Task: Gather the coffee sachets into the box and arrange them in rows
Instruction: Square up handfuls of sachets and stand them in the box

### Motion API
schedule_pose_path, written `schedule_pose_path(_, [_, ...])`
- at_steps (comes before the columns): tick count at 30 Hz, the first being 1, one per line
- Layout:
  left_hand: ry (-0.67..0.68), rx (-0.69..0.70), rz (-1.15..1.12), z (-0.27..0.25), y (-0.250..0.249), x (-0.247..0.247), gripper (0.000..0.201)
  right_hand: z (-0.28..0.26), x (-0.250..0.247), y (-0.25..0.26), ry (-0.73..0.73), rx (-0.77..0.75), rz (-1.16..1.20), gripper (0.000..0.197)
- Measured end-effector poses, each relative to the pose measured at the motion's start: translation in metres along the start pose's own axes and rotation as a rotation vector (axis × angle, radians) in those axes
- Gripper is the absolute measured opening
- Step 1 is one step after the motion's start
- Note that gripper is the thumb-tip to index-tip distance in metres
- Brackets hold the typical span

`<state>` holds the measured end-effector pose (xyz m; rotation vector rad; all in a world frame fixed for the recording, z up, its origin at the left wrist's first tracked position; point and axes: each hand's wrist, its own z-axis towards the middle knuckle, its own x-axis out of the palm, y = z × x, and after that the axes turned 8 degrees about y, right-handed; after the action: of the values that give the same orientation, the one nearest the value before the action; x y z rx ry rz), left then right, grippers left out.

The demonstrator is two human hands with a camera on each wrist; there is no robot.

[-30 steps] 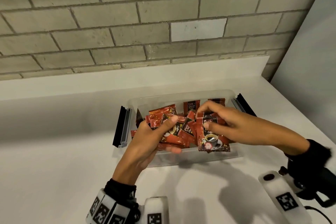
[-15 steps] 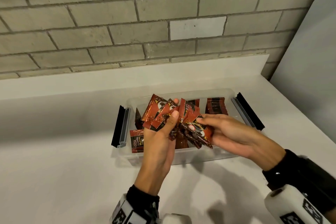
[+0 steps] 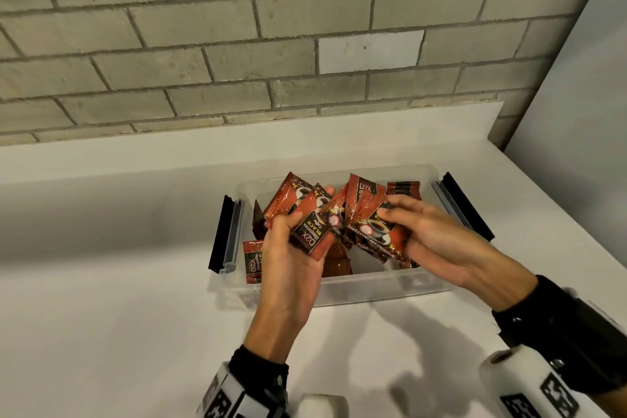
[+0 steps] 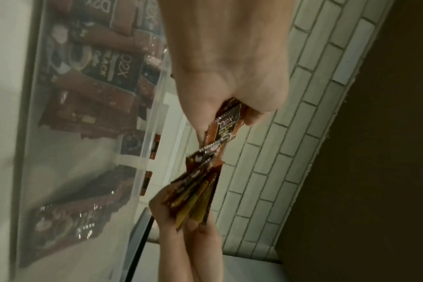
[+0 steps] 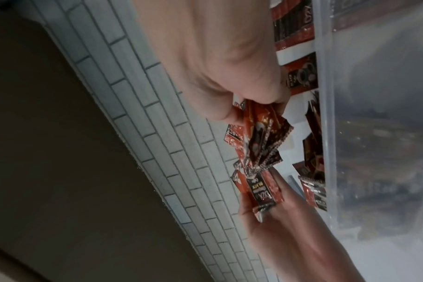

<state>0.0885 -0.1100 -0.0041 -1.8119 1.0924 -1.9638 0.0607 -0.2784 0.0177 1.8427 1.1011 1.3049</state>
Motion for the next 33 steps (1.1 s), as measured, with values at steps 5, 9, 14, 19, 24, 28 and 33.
schedule_pose_path(5, [0.028, 0.035, 0.234, 0.003, -0.002, -0.004, 0.015, -0.008, -0.003, 0.016, 0.037, -0.094, -0.335, 0.026])
schedule_pose_path(9, [0.041, 0.021, 0.445, 0.004, -0.007, -0.005, 0.029, -0.015, -0.002, 0.029, 0.096, -0.184, -0.76, 0.026])
schedule_pose_path(14, [0.09, -0.051, 0.56, 0.004, -0.006, -0.003, 0.041, -0.017, 0.004, 0.036, 0.224, -0.225, -0.964, 0.022])
schedule_pose_path(19, [0.202, -0.178, 0.489, 0.002, -0.012, -0.005, 0.018, -0.013, 0.002, 0.036, 0.224, -0.215, -0.992, 0.024])
schedule_pose_path(24, [0.312, -0.235, 0.469, -0.001, -0.017, -0.012, 0.037, -0.01, -0.003, 0.036, 0.246, -0.202, -0.929, 0.024])
schedule_pose_path(28, [0.314, -0.21, 0.483, -0.001, -0.015, -0.011, 0.034, -0.009, -0.007, 0.031, 0.238, -0.178, -0.843, 0.023])
schedule_pose_path(33, [0.296, -0.172, 0.552, -0.001, -0.013, -0.011, 0.045, -0.008, -0.011, 0.026, 0.213, -0.166, -0.753, 0.023])
